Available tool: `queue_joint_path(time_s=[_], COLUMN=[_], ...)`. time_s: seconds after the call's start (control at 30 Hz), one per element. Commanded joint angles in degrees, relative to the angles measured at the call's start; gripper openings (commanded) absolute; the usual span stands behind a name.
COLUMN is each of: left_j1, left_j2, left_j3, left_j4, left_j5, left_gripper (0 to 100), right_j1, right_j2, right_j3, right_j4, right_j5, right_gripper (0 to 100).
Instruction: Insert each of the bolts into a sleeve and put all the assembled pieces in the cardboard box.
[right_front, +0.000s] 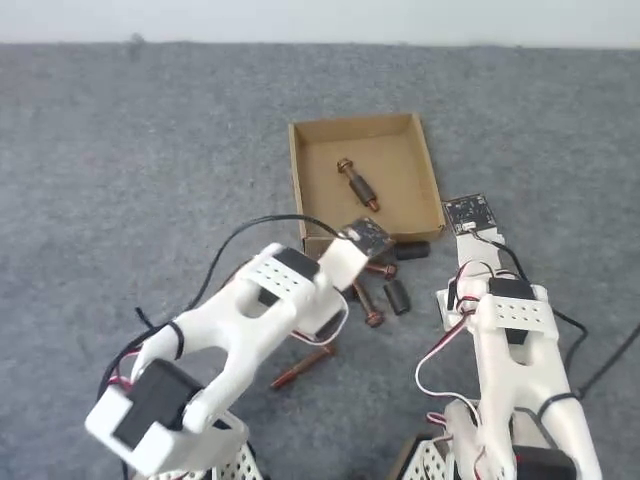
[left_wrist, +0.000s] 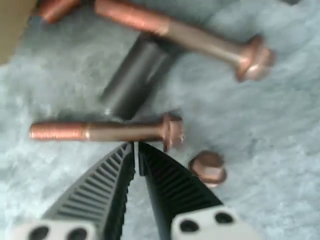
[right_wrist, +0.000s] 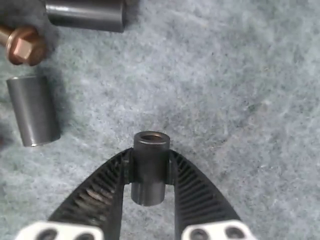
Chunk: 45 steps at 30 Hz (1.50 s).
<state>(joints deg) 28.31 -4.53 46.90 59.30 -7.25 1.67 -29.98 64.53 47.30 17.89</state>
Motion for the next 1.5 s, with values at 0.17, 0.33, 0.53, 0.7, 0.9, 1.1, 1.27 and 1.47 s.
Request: queue_joint_path(time_s=[0.17, 0.33, 0.53, 0.7, 0.9, 1.1, 1.27, 1.47], left_j1=[2.5, 2.7, 2.5, 2.5, 2.5, 2.4, 2.2, 0.0], left_j2=[-8.9, -24.5, -33.1, -33.4, -33.3, -33.3, -32.8, -23.1], left_j3=[-0.2, 2.2, 12.7, 15.9, 14.5, 14.4, 14.4, 9.1], left_j4=[1.2, 6.2, -0.1, -3.6, -3.3, -2.0, -3.9, -4.0], left_j5=[-7.3, -11.2, -20.7, -30.0, -36.0, -40.6, -41.0, -41.7], left_gripper=[1, 4, 16, 16, 17, 17, 17, 17], right_j1=[0.8, 1.8, 2.0, 2.0, 1.5, 1.5, 1.5, 1.5], right_j2=[-2.8, -2.8, -2.9, -2.9, -2.9, -2.9, -2.9, -2.9], right_j3=[-0.3, -0.3, -0.3, -0.3, -0.3, -0.3, -0.3, -0.3], right_j4=[-0.8, -0.7, -0.7, -0.7, -0.7, -0.7, -0.8, -0.8], right_j5=[-0.4, -0.4, -0.4, -0.3, 1.9, 2.0, 2.0, 2.9], right_gripper=[0.6, 0.6, 0.6, 0.6, 0.6, 0.6, 0.6, 0.6])
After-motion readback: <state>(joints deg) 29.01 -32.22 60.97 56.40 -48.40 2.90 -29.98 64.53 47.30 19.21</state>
